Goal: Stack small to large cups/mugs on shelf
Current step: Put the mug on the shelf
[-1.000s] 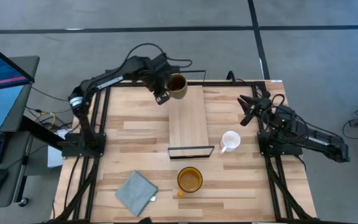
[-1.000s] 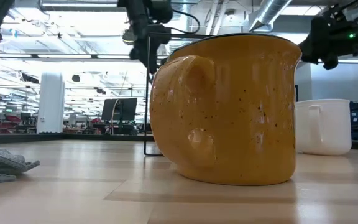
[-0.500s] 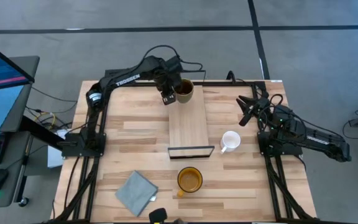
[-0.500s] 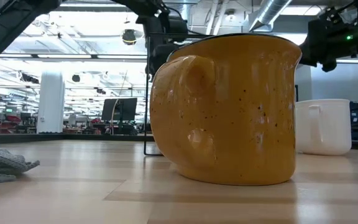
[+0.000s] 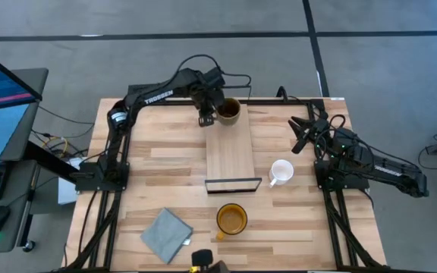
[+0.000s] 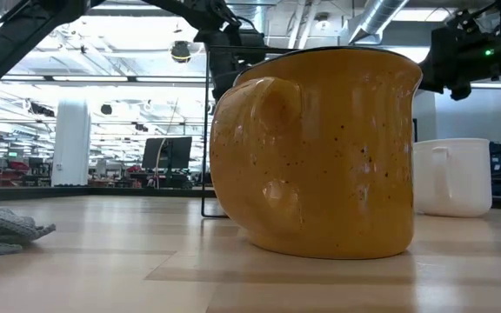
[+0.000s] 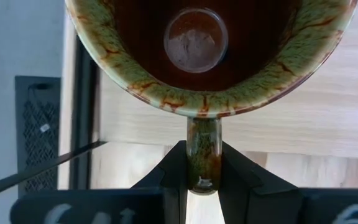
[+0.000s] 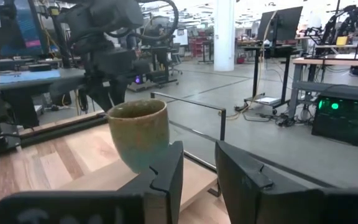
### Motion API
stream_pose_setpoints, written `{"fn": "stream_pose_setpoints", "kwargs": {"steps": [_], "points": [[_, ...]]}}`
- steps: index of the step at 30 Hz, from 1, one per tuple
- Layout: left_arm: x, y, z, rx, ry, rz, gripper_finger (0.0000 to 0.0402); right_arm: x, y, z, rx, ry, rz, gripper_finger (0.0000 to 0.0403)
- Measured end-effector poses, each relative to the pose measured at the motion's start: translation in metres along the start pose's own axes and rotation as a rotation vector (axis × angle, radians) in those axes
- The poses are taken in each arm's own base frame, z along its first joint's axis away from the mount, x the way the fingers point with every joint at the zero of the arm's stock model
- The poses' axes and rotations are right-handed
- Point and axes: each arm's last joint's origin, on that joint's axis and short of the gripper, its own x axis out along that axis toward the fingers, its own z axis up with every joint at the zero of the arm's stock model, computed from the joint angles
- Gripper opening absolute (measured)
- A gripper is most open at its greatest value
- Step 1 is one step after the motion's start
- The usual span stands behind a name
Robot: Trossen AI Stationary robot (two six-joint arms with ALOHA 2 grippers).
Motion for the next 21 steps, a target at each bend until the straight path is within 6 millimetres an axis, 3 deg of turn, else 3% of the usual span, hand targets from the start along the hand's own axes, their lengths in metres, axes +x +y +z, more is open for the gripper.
{"fn": "stream_pose_setpoints", "kwargs": {"steps": [21], "points": [[0.0055, 0.0054, -0.0025, -0.010, -0.025, -0.027, 0.0043, 0.0000, 0.0000, 0.0000, 0.000, 0.000, 0.000, 0.0118]]}}
